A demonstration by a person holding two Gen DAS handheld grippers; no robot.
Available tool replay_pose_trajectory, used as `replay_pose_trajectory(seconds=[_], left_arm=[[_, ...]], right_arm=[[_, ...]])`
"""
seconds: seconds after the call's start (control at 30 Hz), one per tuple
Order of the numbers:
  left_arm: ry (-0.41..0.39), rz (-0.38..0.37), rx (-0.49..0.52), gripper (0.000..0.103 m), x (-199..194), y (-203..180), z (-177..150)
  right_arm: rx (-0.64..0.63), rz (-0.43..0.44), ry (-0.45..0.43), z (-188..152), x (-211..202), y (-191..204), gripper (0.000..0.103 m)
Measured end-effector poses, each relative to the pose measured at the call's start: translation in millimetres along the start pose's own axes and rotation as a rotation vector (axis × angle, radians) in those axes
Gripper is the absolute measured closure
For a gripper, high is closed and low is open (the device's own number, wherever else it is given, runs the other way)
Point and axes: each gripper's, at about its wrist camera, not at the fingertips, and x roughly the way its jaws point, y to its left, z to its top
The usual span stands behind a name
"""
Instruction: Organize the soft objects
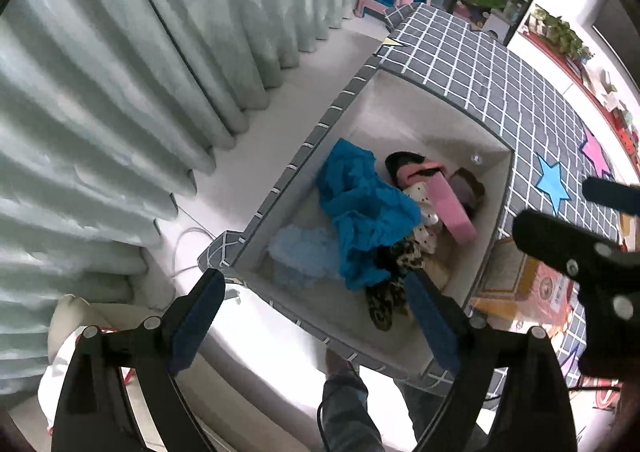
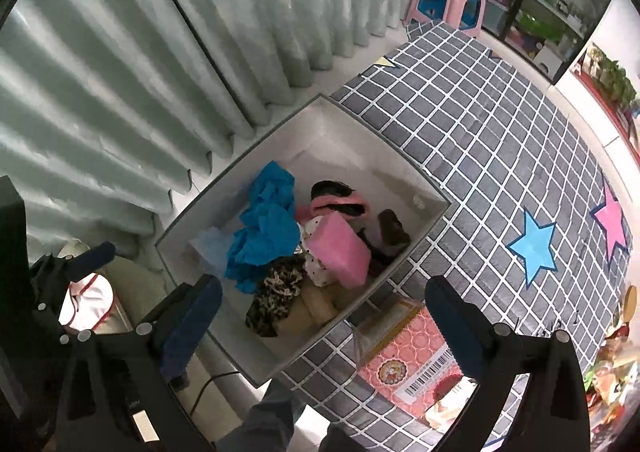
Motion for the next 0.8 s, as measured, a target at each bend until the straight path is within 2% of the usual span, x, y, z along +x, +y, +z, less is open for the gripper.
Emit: replay_pose_trajectory(seconds=[0.17,0.8], left_arm=[[-0.010,-0.003,0.036,0.009,-5.6,-2.7,-7.5],[-0.044,-0.006,0.070,0.008,-18.9,-1.0,-22.0]], right_arm=[[-0.016,-0.025,-0.010,-3.8,-5.0,4.8,0.001],[-0.024,-0.054,-0.032,-21.3,-18.1,14.6,0.001]])
